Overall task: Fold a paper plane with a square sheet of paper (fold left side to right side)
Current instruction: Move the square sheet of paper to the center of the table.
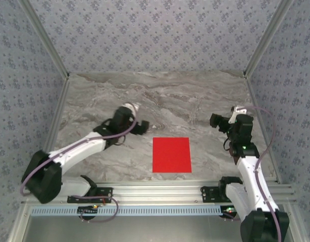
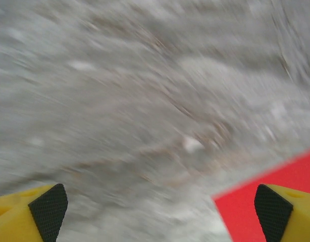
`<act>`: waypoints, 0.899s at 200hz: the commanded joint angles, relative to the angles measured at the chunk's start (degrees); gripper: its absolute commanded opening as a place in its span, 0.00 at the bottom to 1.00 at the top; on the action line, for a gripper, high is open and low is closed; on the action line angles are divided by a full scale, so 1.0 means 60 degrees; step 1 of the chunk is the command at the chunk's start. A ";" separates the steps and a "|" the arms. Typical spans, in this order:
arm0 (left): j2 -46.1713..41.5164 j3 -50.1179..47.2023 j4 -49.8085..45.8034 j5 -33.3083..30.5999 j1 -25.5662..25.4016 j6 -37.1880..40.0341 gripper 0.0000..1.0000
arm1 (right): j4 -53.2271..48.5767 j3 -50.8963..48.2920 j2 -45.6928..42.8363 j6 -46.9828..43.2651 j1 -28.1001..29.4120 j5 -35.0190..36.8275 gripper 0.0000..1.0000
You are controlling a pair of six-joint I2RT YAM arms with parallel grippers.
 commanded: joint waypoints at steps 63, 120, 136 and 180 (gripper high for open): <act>0.4677 0.3482 -0.1897 0.0017 -0.2851 -0.1490 0.98 | -0.3174 0.0109 -0.0799 0.0843 0.0596 -0.0361 1.00; 0.6029 0.4461 -0.2197 0.0709 -0.3016 -0.1643 0.94 | -0.3204 0.0080 -0.0800 0.0882 0.0790 -0.0112 1.00; 0.6247 0.4591 -0.2283 0.0902 -0.3017 -0.1677 0.94 | -0.3219 0.0095 -0.0798 0.0872 0.0824 -0.0042 1.00; 0.6666 0.4878 -0.2826 0.0301 -0.2967 -0.1560 0.94 | -0.3254 0.0089 -0.0806 0.0876 0.0884 0.0023 1.00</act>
